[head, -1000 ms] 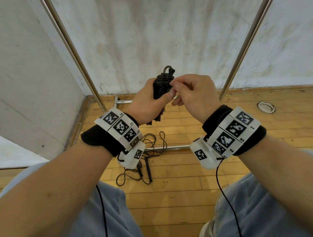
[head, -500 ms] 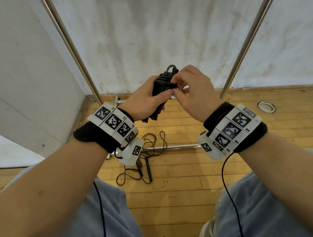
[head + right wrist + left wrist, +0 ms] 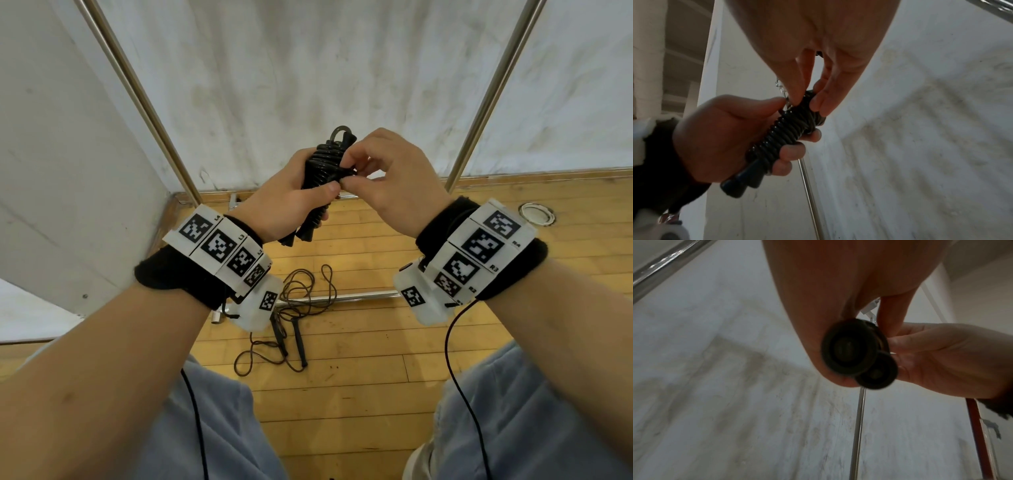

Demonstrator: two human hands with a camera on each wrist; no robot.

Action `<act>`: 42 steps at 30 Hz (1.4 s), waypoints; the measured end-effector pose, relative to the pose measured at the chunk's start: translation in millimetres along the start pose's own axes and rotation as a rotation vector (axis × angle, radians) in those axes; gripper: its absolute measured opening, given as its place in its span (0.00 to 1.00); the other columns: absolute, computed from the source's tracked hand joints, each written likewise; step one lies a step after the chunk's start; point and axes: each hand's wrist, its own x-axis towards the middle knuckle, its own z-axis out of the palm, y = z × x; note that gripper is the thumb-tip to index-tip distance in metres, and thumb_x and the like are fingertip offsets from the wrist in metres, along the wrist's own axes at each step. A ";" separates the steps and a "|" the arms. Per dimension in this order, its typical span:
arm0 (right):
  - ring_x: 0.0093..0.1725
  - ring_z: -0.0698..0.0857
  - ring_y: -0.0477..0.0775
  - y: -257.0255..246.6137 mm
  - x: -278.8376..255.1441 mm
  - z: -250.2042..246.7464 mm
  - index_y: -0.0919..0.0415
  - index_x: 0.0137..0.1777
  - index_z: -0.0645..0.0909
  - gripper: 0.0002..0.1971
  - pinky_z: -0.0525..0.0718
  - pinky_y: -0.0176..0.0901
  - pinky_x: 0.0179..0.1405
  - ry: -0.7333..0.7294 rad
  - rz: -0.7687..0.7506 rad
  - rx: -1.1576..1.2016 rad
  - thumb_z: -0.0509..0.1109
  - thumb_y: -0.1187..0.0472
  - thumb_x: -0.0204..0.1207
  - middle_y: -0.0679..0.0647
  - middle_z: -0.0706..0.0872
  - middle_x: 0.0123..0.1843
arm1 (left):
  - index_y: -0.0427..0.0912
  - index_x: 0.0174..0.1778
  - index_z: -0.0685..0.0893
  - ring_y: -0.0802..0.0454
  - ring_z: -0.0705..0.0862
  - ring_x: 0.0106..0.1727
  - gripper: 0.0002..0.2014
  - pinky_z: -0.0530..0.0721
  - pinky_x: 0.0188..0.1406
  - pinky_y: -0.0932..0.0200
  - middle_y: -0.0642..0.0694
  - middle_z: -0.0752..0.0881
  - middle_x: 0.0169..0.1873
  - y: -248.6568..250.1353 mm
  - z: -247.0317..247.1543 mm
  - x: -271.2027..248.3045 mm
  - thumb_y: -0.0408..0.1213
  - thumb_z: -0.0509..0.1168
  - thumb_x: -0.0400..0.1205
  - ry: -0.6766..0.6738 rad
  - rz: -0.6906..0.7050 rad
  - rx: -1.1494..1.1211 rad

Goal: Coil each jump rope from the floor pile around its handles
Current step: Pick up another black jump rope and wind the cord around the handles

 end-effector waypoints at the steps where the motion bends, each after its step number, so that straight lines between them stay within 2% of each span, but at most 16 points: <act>1: 0.43 0.80 0.46 0.8 0.5 0.6 0.53 0.44 0.81 0.08 0.79 0.28 0.46 0.006 0.014 0.033 0.73 0.67 0.70 0.42 0.75 0.43 | 0.52 0.69 0.64 0.53 0.85 0.36 0.25 0.87 0.42 0.47 0.47 0.82 0.45 0.9 -0.4 0.0 0.44 0.64 0.76 0.007 0.004 0.028; 4: 0.44 0.81 0.46 2.8 0.2 4.0 0.54 0.47 0.84 0.08 0.81 0.31 0.50 0.025 0.020 0.079 0.70 0.68 0.73 0.44 0.77 0.43 | 0.54 0.69 0.63 0.52 0.84 0.35 0.21 0.86 0.40 0.49 0.46 0.82 0.45 1.1 -1.2 0.7 0.40 0.63 0.82 0.030 0.021 0.098; 7: 0.42 0.81 0.46 3.7 -1.4 6.2 0.61 0.48 0.86 0.07 0.83 0.32 0.47 0.041 -0.054 -0.065 0.70 0.69 0.73 0.47 0.79 0.45 | 0.51 0.69 0.65 0.50 0.83 0.35 0.19 0.86 0.39 0.47 0.45 0.82 0.44 -1.1 -2.5 2.5 0.34 0.61 0.85 0.059 -0.004 0.112; 9: 0.41 0.82 0.50 2.6 -2.0 5.8 0.64 0.47 0.86 0.06 0.85 0.40 0.46 0.046 -0.114 -0.160 0.70 0.69 0.73 0.51 0.81 0.46 | 0.49 0.68 0.66 0.48 0.83 0.34 0.18 0.84 0.37 0.47 0.44 0.82 0.43 -1.9 -2.4 2.8 0.33 0.61 0.84 0.063 -0.021 0.090; 12: 0.40 0.83 0.55 1.2 -2.5 5.0 0.67 0.45 0.86 0.06 0.86 0.50 0.45 0.045 -0.163 -0.250 0.69 0.68 0.72 0.58 0.84 0.46 | 0.48 0.67 0.67 0.49 0.83 0.33 0.18 0.84 0.35 0.49 0.44 0.81 0.43 -1.9 -0.7 2.1 0.35 0.62 0.82 0.054 -0.034 0.050; 14: 0.40 0.83 0.55 0.6 -2.4 4.9 0.67 0.44 0.85 0.06 0.85 0.53 0.44 0.039 -0.168 -0.286 0.68 0.66 0.72 0.58 0.84 0.45 | 0.48 0.67 0.67 0.50 0.83 0.32 0.23 0.84 0.34 0.50 0.44 0.81 0.42 -0.5 1.4 1.3 0.41 0.63 0.76 0.045 -0.040 0.038; 16: 0.39 0.81 0.54 0.0 -1.4 4.3 0.67 0.44 0.84 0.06 0.85 0.52 0.43 0.042 -0.162 -0.305 0.67 0.65 0.71 0.57 0.83 0.45 | 0.48 0.67 0.67 0.50 0.84 0.33 0.25 0.86 0.35 0.47 0.44 0.82 0.42 -0.1 3.1 1.3 0.44 0.63 0.74 0.035 -0.038 0.027; 20: 0.37 0.80 0.53 -0.9 -0.5 4.0 0.66 0.42 0.83 0.06 0.85 0.51 0.41 0.046 -0.147 -0.295 0.68 0.65 0.69 0.54 0.80 0.43 | 0.47 0.69 0.67 0.51 0.86 0.38 0.18 0.87 0.43 0.41 0.45 0.83 0.44 -2.9 1.6 2.5 0.37 0.63 0.84 0.017 -0.011 0.043; 24: 0.37 0.79 0.52 -0.7 -1.4 2.8 0.65 0.41 0.82 0.05 0.84 0.49 0.40 0.039 -0.115 -0.291 0.68 0.64 0.68 0.51 0.78 0.40 | 0.46 0.69 0.71 0.48 0.86 0.40 0.15 0.87 0.45 0.39 0.44 0.83 0.47 -3.0 2.8 2.9 0.36 0.61 0.86 0.019 -0.009 0.046; 27: 0.37 0.78 0.51 0.6 -2.7 1.4 0.65 0.41 0.82 0.05 0.82 0.45 0.40 0.074 -0.117 -0.279 0.69 0.64 0.68 0.51 0.78 0.39 | 0.45 0.69 0.72 0.49 0.86 0.39 0.15 0.86 0.41 0.43 0.44 0.83 0.46 -0.9 5.1 2.4 0.35 0.61 0.86 0.033 0.029 0.078; 32: 0.39 0.81 0.54 3.5 -7.2 4.4 0.68 0.47 0.83 0.06 0.85 0.49 0.43 0.076 -0.151 -0.272 0.67 0.69 0.71 0.60 0.82 0.48 | 0.42 0.70 0.71 0.50 0.85 0.37 0.17 0.86 0.36 0.49 0.44 0.82 0.47 0.7 3.5 2.0 0.33 0.62 0.85 0.070 0.065 0.081; 38: 0.38 0.78 0.53 6.1 -5.1 4.0 0.66 0.43 0.81 0.05 0.80 0.44 0.40 0.045 -0.114 -0.332 0.67 0.67 0.67 0.51 0.75 0.42 | 0.41 0.71 0.71 0.51 0.85 0.37 0.18 0.86 0.35 0.55 0.47 0.82 0.47 -2.2 9.1 3.7 0.33 0.63 0.85 0.061 0.082 0.104; 42: 0.38 0.77 0.52 8.8 -6.4 5.9 0.64 0.43 0.80 0.04 0.82 0.47 0.40 0.060 -0.088 -0.281 0.68 0.66 0.68 0.50 0.75 0.42 | 0.44 0.69 0.74 0.55 0.86 0.33 0.17 0.86 0.32 0.56 0.47 0.83 0.46 -3.7 12.2 7.5 0.37 0.64 0.84 0.101 0.094 0.128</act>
